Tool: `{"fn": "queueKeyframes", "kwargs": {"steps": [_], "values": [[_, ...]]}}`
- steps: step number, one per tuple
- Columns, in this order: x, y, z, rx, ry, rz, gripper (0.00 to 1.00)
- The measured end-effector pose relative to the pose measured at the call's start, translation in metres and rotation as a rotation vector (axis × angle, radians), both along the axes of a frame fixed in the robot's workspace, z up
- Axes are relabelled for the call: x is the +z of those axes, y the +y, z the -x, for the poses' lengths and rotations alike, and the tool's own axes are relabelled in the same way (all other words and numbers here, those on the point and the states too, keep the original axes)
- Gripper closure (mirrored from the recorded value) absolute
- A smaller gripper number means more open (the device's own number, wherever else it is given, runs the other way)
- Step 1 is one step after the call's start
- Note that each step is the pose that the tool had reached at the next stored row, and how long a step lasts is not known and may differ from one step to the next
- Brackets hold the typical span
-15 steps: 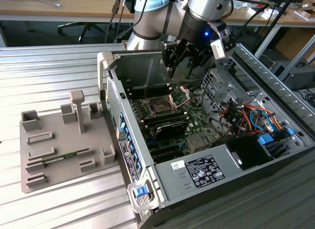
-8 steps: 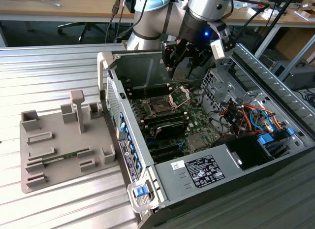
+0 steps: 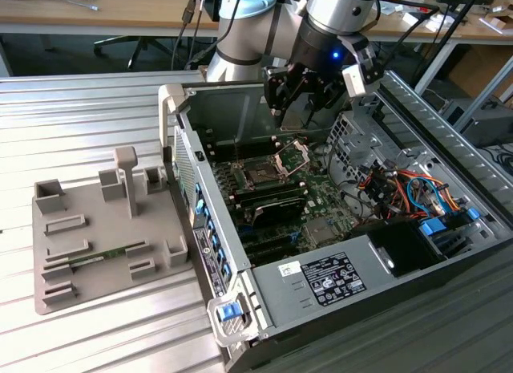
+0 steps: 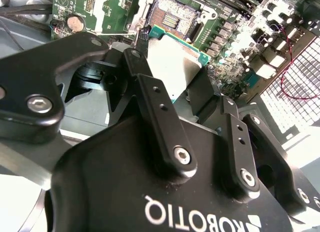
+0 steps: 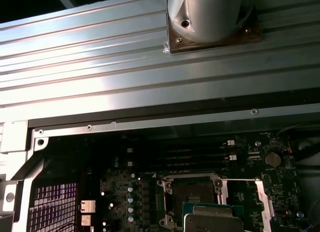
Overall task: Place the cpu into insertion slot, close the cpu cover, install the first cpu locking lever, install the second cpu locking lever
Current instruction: 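Place the cpu into insertion slot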
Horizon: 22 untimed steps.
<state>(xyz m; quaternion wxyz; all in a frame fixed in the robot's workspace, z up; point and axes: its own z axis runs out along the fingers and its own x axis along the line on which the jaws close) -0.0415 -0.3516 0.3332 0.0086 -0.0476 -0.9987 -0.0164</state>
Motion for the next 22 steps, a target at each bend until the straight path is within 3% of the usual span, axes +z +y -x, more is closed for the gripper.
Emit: {"fn": "queueKeyframes", "kwargs": {"steps": [22], "values": [[-0.0001,0.0000,0.0000,-0.030,0.0000,0.0000,0.46]]}}
